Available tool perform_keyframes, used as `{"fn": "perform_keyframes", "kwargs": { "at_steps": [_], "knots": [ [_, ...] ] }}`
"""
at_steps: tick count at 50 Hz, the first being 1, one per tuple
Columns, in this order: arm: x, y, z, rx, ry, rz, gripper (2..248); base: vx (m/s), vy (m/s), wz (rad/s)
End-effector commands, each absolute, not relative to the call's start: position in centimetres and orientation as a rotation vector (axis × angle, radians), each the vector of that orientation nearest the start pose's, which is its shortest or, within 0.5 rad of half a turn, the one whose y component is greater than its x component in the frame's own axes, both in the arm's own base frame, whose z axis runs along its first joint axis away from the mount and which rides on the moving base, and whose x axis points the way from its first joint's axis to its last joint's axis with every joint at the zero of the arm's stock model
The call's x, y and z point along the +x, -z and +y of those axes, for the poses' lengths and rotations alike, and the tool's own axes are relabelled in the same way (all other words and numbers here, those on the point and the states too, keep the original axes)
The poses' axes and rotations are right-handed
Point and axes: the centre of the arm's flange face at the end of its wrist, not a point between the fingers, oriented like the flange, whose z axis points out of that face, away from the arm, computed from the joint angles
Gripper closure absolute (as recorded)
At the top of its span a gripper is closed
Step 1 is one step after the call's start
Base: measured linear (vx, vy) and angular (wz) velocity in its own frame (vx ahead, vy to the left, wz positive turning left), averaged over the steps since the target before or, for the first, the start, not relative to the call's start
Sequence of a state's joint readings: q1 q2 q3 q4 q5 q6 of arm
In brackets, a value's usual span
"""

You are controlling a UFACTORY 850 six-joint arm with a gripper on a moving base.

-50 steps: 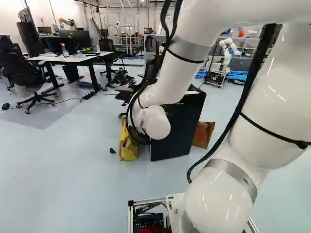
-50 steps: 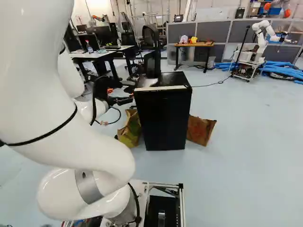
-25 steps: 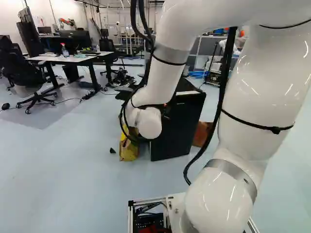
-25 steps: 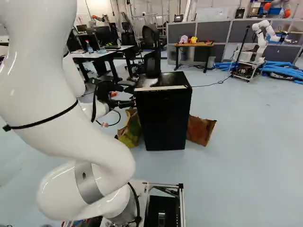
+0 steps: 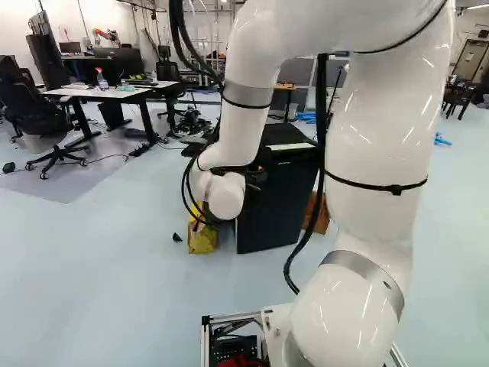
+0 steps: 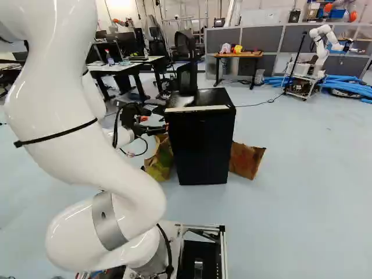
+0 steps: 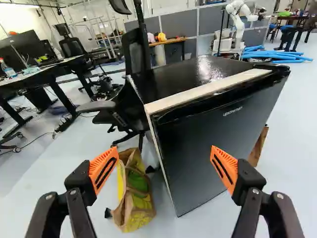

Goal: Grab a drink from the fridge

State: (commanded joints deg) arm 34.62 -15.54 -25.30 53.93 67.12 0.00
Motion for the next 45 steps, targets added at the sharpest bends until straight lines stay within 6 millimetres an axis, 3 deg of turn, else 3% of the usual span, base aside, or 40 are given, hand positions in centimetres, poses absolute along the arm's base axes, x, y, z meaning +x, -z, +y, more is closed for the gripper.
{"fn": "perform_keyframes", "kwargs": {
  "at_steps": [45],
  "knots": [
    [37.7, -31.5, 17.7, -2.497, 2.008, 0.74, 3, 0.0, 0.0, 0.0]
  ]
}}
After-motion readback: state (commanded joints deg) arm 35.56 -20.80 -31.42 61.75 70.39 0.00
